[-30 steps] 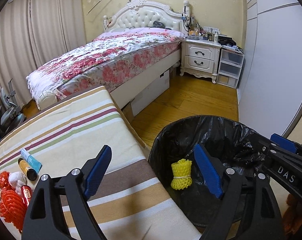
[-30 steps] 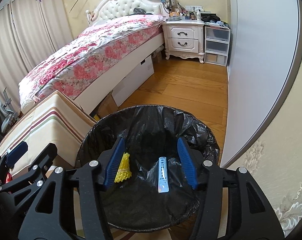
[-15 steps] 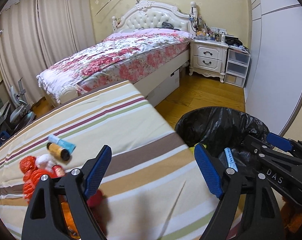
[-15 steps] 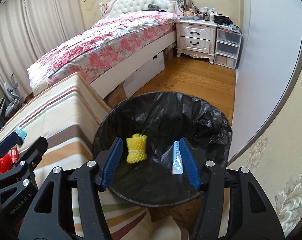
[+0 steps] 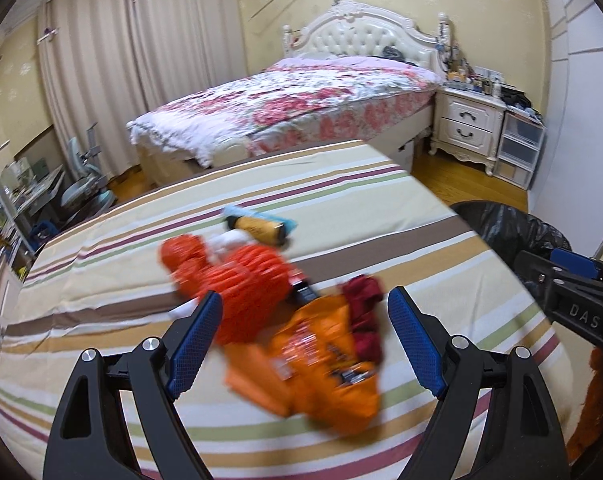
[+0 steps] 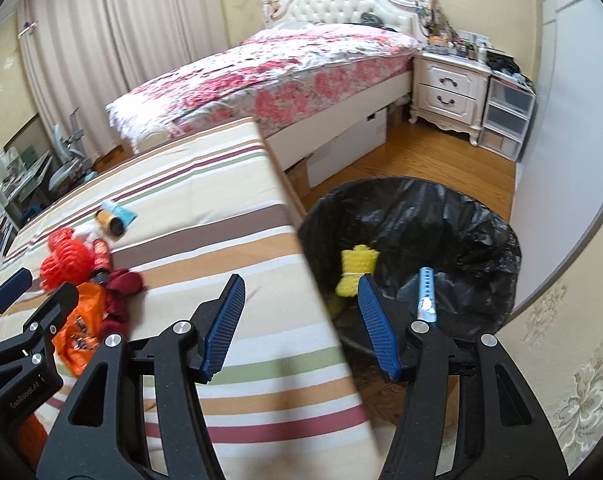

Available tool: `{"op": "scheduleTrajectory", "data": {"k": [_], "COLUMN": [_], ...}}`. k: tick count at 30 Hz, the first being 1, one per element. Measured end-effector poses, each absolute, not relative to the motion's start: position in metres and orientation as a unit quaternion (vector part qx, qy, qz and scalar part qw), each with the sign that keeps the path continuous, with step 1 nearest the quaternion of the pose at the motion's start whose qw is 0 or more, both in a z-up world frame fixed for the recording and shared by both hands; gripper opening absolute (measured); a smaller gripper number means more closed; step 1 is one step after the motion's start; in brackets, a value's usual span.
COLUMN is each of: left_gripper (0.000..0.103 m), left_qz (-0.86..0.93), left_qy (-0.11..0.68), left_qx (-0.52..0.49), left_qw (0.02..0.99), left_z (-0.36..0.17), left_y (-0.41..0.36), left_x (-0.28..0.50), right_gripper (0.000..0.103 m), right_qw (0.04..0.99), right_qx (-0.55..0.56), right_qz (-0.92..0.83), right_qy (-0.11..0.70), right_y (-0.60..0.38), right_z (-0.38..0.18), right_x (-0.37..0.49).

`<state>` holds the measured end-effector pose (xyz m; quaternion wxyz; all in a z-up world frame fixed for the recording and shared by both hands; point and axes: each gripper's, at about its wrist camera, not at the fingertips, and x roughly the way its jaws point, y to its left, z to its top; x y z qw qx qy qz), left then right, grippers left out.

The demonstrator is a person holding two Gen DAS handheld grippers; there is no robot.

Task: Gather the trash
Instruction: 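Move both tools back over the trash pile on the bed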

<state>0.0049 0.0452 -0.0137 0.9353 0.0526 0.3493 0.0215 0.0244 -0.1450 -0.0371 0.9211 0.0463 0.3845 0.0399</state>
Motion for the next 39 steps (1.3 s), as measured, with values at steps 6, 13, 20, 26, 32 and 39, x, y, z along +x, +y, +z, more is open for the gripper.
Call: {"op": "scheduleTrajectory", "data": {"k": [6,13,20,26,32,39], "left_gripper": [0.082,0.082,0.082,0.082,0.082,0.082], "left_qz": [0.078,0.128,0.161,0.182,0.187,0.179], "left_qy": [0.354,0.364,0.368,0.365,0.366,0.369], "left_qx": [0.029,0.003,-0.015,-0.032,-0.041,-0.044], "left_qw": [0.932,0.922,0.916,0.912,0.911,0.911], "left_z": [-0.017,-0.026,-0.031,-0.033,-0.035,-0.04], "left_y": [0.098,0.147,0.185,0.208,0.213,0.212], "left_x": [-0.015,-0.035,-0.055,-0.064,-0.07,-0.069], "right_gripper": [0.057,0.057,0.057,0.057,0.045,0.041], "right_qw": [0.918,0.912,0.906,0.898,0.887,0.89], "right_qx": [0.022,-0.013,-0.035,-0.058,-0.079,-0.092], "right_qz": [0.083,0.133,0.166,0.189,0.198,0.194], "right_qy": [0.387,0.388,0.387,0.393,0.41,0.403], "right_y": [-0.102,-0.049,-0.016,0.006,0.021,0.023], "right_z": [-0.035,-0.032,-0.028,-0.032,-0.046,-0.049], "right_x": [0.015,0.0,-0.009,-0.016,-0.015,-0.02]}}
